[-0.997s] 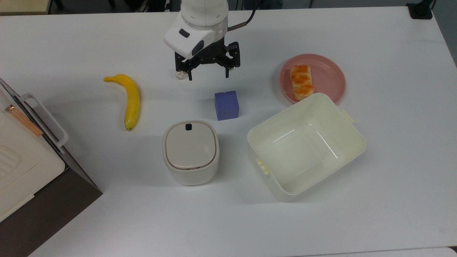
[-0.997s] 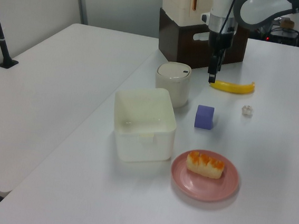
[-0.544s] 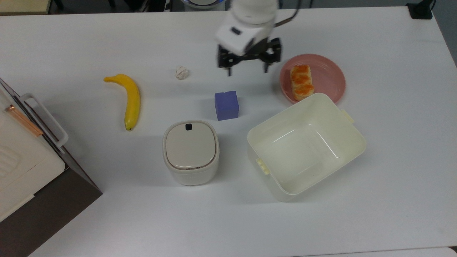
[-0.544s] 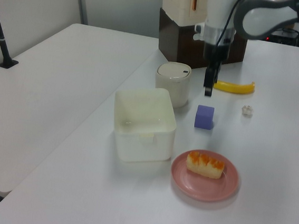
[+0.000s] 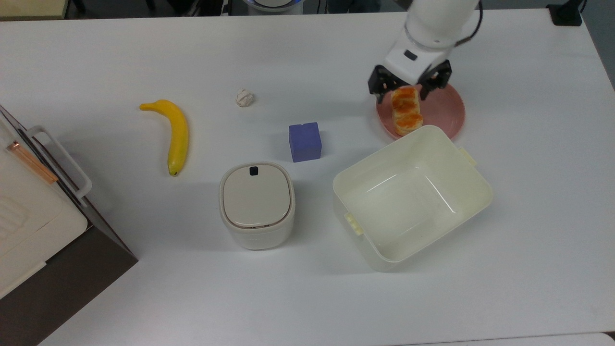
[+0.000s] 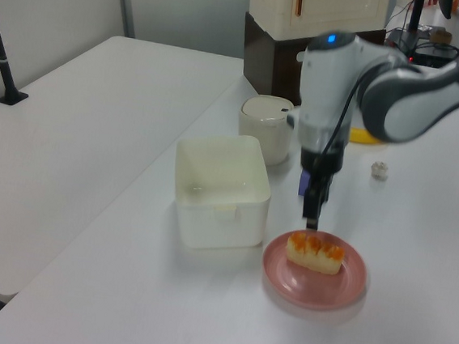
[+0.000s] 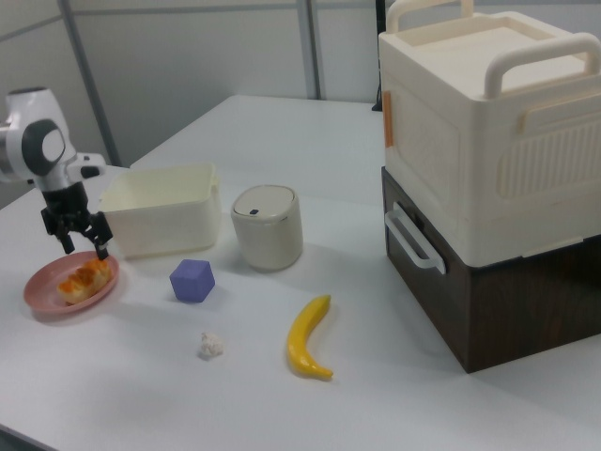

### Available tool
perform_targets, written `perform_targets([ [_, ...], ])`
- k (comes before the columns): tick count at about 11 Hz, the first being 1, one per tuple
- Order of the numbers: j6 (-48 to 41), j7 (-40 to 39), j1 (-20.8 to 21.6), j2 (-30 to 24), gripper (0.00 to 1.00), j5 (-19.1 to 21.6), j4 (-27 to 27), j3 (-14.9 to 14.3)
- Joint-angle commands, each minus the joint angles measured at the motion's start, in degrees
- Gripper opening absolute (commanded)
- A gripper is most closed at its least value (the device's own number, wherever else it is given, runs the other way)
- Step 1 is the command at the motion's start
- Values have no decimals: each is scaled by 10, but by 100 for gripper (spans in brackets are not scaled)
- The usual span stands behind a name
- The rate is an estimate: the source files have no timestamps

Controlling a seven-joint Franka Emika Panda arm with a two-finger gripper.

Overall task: Put the bread on the table
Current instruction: 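Lower the gripper and close it on the orange-topped bread, then lift the bread off the plate and carry it beside the purple cube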

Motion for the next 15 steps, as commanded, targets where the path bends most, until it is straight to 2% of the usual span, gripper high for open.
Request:
perform_targets([
  [1,29,50,42,48,98,-10,13,-9],
  [3,45,76,55,85,96,-16,26,-9],
  [4,49,84,55,94,83,-31,30,-9],
  [5,48,82,54,93,39,-35,31,-8],
  [6,44,79,52,88,13,-36,35,-9],
  [7,28,70,50,70,5,-36,35,-8],
  [8,-26,32,44,36,2,-35,34,-8],
  [11,-156,-56,-3,-43,2,-33,35,-8],
  [12,-185,-89,-24,-44,5,-40,34,-9],
  [13,-190,-116,-51,-41,12,-71,26,-9],
  [14,-187,-132,-81,-38,32,-102,17,-9],
  [15,-185,-146,-99,-35,84,-119,15,-11],
])
